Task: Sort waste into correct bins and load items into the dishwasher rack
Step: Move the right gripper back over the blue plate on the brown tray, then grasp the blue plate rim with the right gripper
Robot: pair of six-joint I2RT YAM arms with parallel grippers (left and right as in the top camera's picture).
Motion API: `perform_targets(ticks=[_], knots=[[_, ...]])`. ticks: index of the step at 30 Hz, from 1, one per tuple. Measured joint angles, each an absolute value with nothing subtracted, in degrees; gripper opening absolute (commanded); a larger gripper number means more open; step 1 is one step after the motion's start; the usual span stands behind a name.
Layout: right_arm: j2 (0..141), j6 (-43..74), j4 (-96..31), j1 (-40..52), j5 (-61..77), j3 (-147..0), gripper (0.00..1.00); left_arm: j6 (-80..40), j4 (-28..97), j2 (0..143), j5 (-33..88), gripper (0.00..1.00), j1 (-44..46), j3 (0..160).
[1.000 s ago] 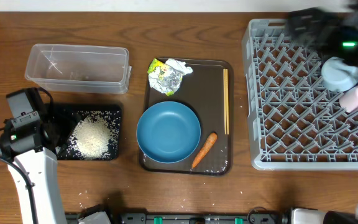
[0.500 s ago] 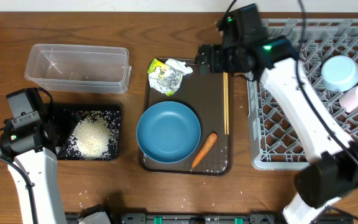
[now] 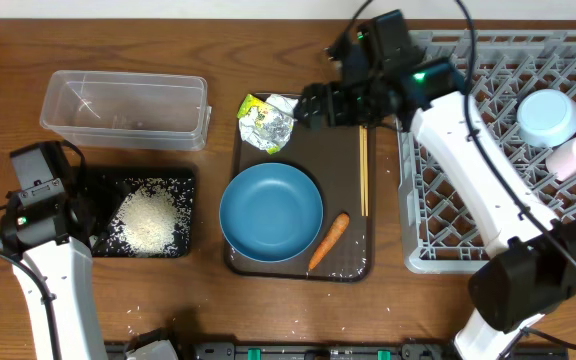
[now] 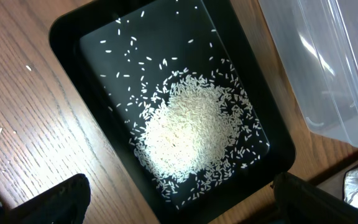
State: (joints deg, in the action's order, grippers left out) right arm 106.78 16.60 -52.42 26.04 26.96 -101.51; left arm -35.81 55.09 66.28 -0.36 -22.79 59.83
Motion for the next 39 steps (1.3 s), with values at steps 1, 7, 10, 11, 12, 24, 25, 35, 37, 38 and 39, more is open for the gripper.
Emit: perform_targets(ticks=[1, 7, 10, 11, 12, 24, 25, 35, 37, 38, 39], knots=[[106.8, 16.2, -52.2, 27.7, 27.1, -101.5, 0.96, -35.8, 55.1, 66.3, -0.4, 0.96, -22.8, 59.8], [106.8, 14.9, -52.9, 41.9, 18.9, -101.5, 0.99, -35.8, 55.1, 66.3, -0.4, 0.96, -22.8, 59.8], [106.8, 14.7, -53.8, 48.4, 13.6, -101.5, 0.99, -35.8, 55.1, 66.3, -0.4, 0.96, -22.8, 59.8], [106.9, 14.6, -53.9, 50.6, 12.0, -101.5, 0.99, -35.8, 55.1, 66.3, -0.4, 0.96, -22.8, 59.8], [107.0, 14.5, -54.0, 52.2, 11.2, -101.5, 0.96, -35.8, 55.1, 66.3, -0.4, 0.96, -22.8, 59.8], [119.5, 19.3, -55.0, 60.7, 4.5, -101.5, 0.67, -35.8, 55.1, 66.3, -0.4, 0.96, -22.8, 59.8], [120.4, 19.9, -55.4, 60.6, 4.3, -101.5, 0.64, -35.8, 55.1, 66.3, -0.4, 0.96, -22.8, 59.8], [123.4, 24.0, -57.8, 60.6, 3.5, -101.5, 0.50, -35.8, 55.1, 66.3, -0.4, 0.96, -22.8, 59.8], [123.6, 24.6, -58.2, 60.6, 3.5, -101.5, 0.49, -35.8, 55.1, 66.3, -0.4, 0.96, -22.8, 59.8], [123.7, 24.8, -58.3, 60.6, 3.5, -101.5, 0.49, -35.8, 55.1, 66.3, -0.4, 0.96, -22.8, 59.8], [123.8, 24.9, -58.5, 60.6, 3.6, -101.5, 0.49, -35.8, 55.1, 66.3, -0.4, 0.96, -22.8, 59.8]])
